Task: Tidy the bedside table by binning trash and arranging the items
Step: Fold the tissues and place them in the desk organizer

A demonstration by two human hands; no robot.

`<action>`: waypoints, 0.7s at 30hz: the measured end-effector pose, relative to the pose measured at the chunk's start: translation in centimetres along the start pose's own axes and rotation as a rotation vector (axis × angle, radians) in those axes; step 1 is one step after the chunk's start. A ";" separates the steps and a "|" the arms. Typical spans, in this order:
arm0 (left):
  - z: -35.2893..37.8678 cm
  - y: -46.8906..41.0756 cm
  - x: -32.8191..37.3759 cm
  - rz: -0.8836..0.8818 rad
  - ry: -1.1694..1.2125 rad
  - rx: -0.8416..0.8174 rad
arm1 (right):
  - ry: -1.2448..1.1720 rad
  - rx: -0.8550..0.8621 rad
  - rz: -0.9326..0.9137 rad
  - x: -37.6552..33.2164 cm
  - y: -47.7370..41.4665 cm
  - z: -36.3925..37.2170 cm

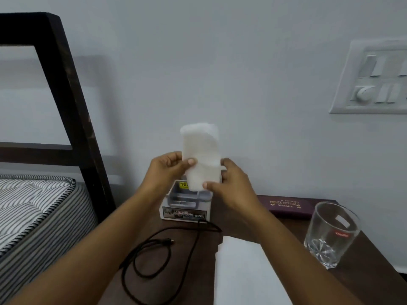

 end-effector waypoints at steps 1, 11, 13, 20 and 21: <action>-0.9 -1.4 -0.2 0.020 -0.014 0.025 | 0.031 0.001 -0.002 -0.2 -1.7 0.1; -3.9 -8.1 -5.0 0.072 -0.136 0.079 | 0.391 -0.005 0.046 3.7 -9.3 3.4; -4.1 -8.6 -5.4 0.080 -0.162 0.072 | 0.438 0.001 0.043 3.8 -9.6 3.7; -4.4 -9.4 -6.2 0.086 -0.184 0.051 | 0.469 -0.060 0.096 4.4 -10.4 4.1; -4.5 -9.5 -6.4 0.081 -0.188 0.044 | 0.460 -0.071 0.107 4.6 -10.4 4.0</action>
Point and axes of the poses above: each hand's wrist, its own y-axis away from the middle knuckle, its own z-axis out of the palm, x = y × z, the point moved 9 cm from there along -y, towards the middle knuckle, and after that the axes turned 4 degrees about -x, right-handed, at the moved point
